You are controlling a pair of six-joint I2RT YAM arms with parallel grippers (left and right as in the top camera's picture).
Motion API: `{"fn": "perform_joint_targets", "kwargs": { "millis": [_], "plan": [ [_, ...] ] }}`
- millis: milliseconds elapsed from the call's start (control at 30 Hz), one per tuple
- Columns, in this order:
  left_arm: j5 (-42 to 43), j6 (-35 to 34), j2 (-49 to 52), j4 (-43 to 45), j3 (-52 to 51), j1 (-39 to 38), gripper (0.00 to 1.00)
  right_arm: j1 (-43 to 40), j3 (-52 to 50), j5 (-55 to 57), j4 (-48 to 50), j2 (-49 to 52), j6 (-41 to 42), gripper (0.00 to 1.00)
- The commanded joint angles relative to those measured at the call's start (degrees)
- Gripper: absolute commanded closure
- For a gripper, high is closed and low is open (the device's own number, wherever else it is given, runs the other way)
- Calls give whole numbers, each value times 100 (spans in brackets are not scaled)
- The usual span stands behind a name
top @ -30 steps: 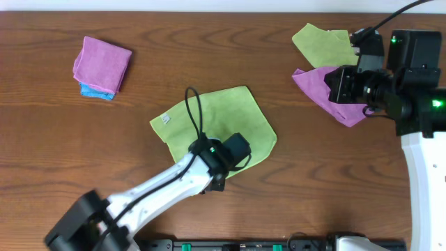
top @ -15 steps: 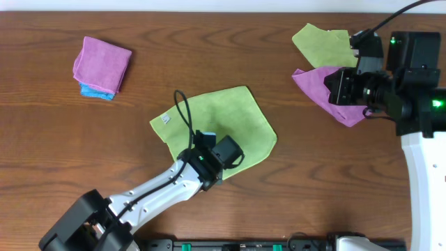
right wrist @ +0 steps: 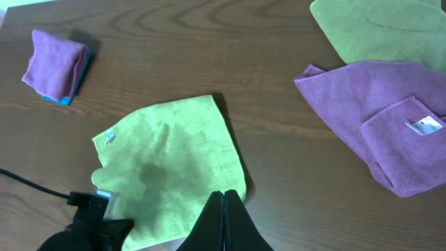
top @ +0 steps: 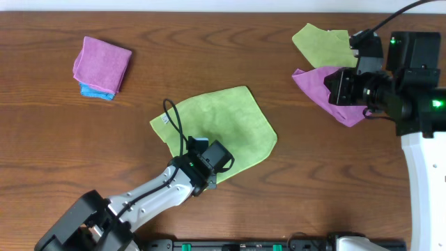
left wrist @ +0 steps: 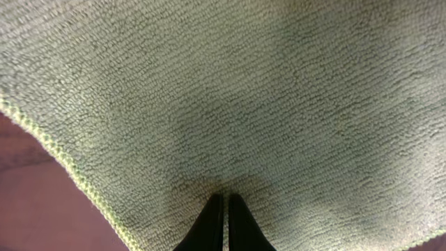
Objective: Fold the cloth
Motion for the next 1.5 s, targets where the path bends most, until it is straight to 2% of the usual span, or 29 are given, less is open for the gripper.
{"fn": "perform_joint_targets", "kwargs": {
  "millis": [0,200,400,433,500,567,600,633,767,967,1133,1467],
  "plan": [
    [671,-129,157,-382,-297,2,94,-24,52,-39,-9,-17,-79,99],
    [859,-149,157,-1231,-297,2,94,-20,11,-48,-9,33,-127,99],
    [1119,-238,157,-1266,-297,0,94,125,-352,-621,61,450,-621,99],
    [1130,-238,157,-1241,-297,0,94,149,-426,-820,92,621,-743,94],
    [1187,-275,157,-1202,-297,-4,94,164,-553,-1257,188,984,-977,67],
    [1200,-284,157,-1200,-297,-4,94,157,-629,-1860,273,1440,-1261,64],
    [1211,-284,157,-1200,-297,-4,94,157,-638,-2149,302,1709,-1416,58],
    [1233,-284,157,-1200,-297,-4,94,157,-638,-2428,328,1969,-1554,47],
    [1290,-297,157,-1161,-297,-4,94,181,-638,-3512,503,2905,-2020,34],
    [1309,-295,157,-1154,-297,-4,94,365,-638,-4249,1132,3993,-2114,33],
    [1311,-295,157,-1152,-297,-4,94,697,-638,-4282,1596,4422,-2061,31],
    [1416,-291,157,-1137,-297,-4,94,1058,-638,-2756,2428,4465,-1078,29]
  ]
}}
